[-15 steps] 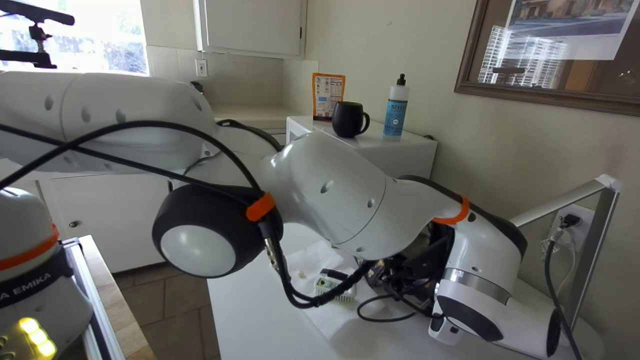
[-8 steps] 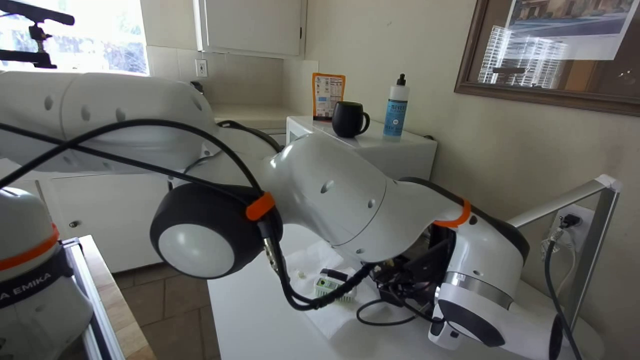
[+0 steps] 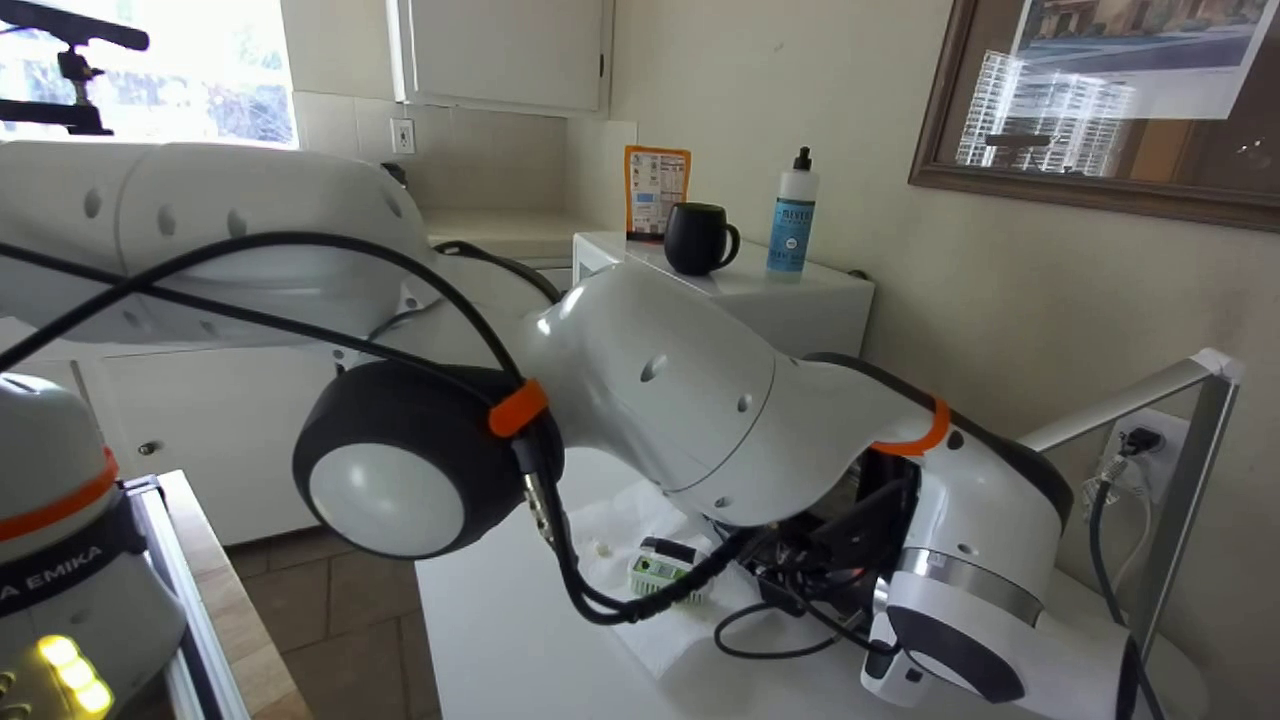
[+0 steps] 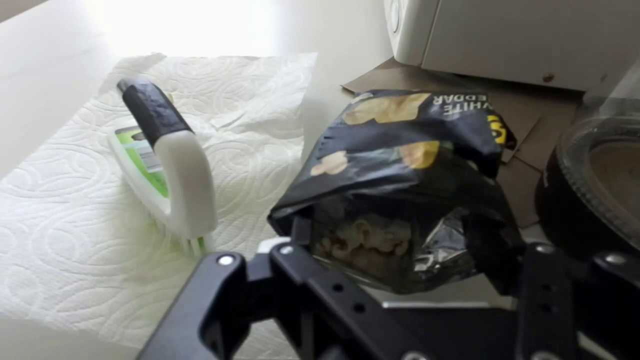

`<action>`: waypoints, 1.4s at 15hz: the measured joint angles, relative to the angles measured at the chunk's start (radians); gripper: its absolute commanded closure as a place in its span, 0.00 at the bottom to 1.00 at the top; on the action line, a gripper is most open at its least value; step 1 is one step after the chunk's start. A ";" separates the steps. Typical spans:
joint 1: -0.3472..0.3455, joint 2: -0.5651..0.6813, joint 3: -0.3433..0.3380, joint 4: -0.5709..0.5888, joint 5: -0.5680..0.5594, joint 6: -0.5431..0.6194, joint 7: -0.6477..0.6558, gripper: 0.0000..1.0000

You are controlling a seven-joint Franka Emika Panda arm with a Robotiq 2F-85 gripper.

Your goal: Pick up the piece of popcorn on the right and put it in the black packet

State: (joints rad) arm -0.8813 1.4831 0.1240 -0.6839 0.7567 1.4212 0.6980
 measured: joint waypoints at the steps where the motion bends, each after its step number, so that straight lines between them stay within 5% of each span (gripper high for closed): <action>1: 0.000 0.000 -0.001 0.002 0.000 -0.005 0.000 0.59; 7: 0.000 0.000 -0.004 0.005 0.000 -0.012 0.000 1.00; 21: 0.004 -0.061 -0.110 0.017 -0.093 -0.076 0.003 1.00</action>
State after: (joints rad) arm -0.8771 1.4220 0.0142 -0.6669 0.6634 1.3457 0.7015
